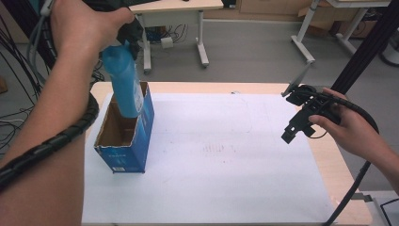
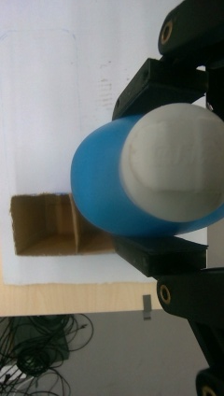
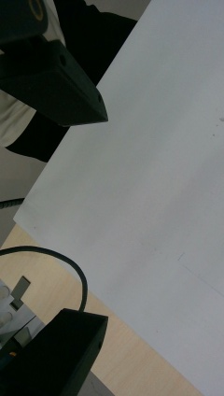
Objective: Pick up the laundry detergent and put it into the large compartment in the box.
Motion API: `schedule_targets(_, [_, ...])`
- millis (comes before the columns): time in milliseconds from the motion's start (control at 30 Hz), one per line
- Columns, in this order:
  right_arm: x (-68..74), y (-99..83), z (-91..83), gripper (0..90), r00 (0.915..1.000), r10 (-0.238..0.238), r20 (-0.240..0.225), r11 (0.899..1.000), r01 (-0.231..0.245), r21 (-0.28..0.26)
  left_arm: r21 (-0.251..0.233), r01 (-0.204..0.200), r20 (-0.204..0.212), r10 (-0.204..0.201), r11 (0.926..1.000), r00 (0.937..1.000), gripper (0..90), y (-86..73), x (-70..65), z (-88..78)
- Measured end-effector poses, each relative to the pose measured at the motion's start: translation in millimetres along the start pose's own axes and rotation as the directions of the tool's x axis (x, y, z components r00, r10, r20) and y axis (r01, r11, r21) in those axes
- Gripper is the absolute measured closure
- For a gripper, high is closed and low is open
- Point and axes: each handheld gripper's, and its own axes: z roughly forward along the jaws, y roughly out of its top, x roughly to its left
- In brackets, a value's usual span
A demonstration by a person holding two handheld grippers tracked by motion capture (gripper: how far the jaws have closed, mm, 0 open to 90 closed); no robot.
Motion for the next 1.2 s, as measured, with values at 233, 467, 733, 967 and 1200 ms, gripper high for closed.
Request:
schedule_targets(233, [0.6, 2.5, -1.9, 3.9, 1.0, -0.003, 0.002, 1.0, 0.003, -0.003, 0.003, 0.022, -0.028, -0.021, 0.9998, 0.9994, 37.7, 5.2, 10.8, 8.0])
schedule_targets(467, [0.7, 7.5, -0.1, 3.9, 1.0, -0.004, 0.002, 1.0, 0.004, 0.007, 0.01, 0.027, -0.016, -0.027, 0.9996, 0.9995, 37.7, 7.7, 24.0, 22.7])
schedule_targets(733, [3.2, 11.6, 1.8, 4.0, 0.9999, -0.012, 0.005, 1.0, 0.012, 0.012, 0.04, 0.024, -0.03, -0.023, 0.9989, 0.9993, 37.7, 12.1, 30.1, 41.4])
schedule_targets(967, [3.9, 11.4, 2.3, 3.9, 0.9999, -0.007, 0.012, 1.0, 0.007, 0.008, 0.062, 0.021, -0.023, -0.02, 0.9979, 0.9995, 37.7, 11.8, 37.3, 58.3])
schedule_targets(1200, [6.4, 12.1, 2.6, 3.9, 0.9997, -0.019, 0.017, 1.0, 0.019, 0.01, 0.088, 0.012, -0.022, -0.01, 0.9961, 0.9997, 37.7, 11.4, 39.1, 77.8])
